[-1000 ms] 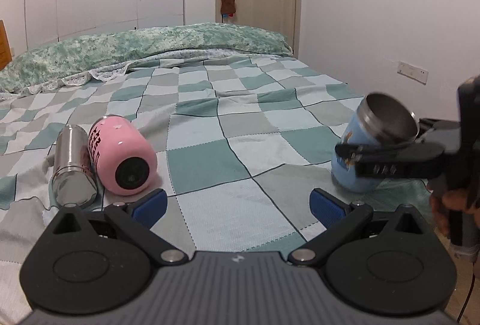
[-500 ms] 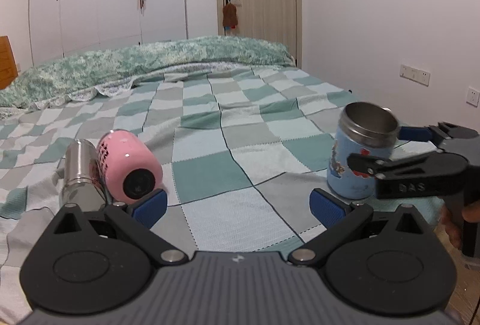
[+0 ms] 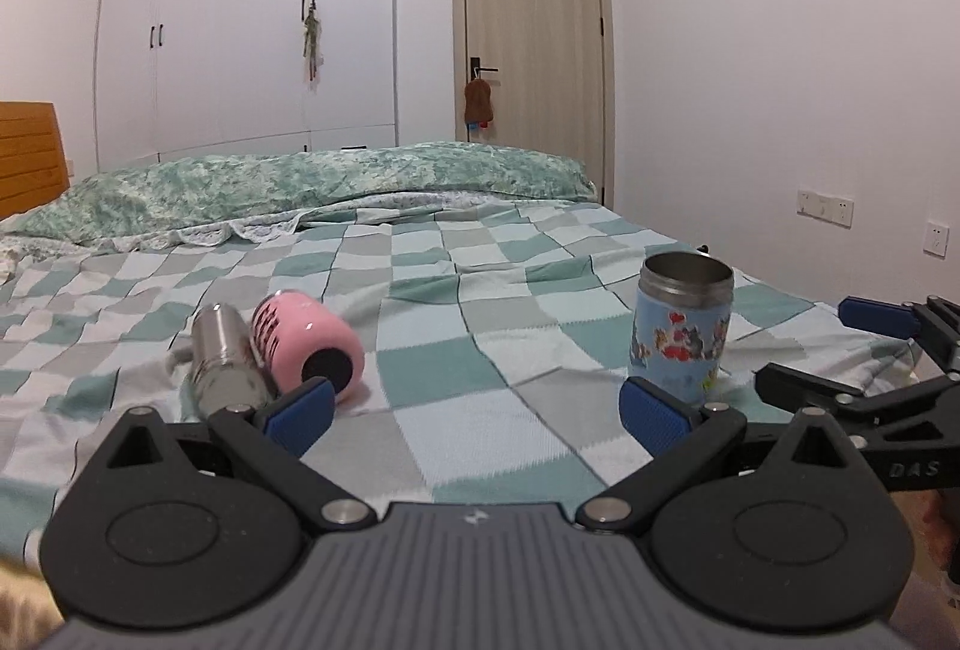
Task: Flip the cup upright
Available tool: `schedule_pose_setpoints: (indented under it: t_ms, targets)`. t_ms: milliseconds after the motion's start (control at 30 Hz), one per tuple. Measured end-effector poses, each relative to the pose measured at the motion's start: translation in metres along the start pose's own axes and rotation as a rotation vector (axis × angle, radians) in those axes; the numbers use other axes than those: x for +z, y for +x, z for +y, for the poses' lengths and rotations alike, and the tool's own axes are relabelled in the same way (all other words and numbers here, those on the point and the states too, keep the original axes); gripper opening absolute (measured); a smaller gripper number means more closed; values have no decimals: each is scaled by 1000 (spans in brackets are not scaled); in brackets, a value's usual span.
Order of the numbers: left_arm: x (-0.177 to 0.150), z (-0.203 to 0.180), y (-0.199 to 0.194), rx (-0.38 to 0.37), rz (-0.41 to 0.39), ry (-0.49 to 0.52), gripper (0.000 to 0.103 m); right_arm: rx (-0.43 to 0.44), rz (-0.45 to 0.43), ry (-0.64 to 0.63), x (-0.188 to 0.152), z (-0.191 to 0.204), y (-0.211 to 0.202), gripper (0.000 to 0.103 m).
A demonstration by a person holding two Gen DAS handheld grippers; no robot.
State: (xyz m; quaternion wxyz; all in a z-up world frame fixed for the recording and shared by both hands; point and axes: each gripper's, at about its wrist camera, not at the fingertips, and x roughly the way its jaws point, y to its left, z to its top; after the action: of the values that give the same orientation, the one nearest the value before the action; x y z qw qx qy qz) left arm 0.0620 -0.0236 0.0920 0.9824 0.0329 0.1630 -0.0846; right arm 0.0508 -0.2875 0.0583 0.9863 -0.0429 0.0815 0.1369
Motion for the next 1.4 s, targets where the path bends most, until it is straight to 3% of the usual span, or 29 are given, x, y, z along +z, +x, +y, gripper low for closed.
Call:
schedule_pose_setpoints:
  t_ms: [267, 500, 733, 1400]
  targets:
    - [-47, 9, -17, 86, -27, -64, 103, -8, -92, -74, -35, 23, -42, 103]
    - [-79, 10, -23, 176, -128, -55, 103, -14, -106, -93, -53, 34, -53, 103]
    - [-90, 6, -24, 171, -193, -32, 103, -23, -121, -39, -55, 27, -51, 103]
    - [-94, 4, -24, 164, -211, -20, 103, -28, -100, 0, -58, 20, -41, 103]
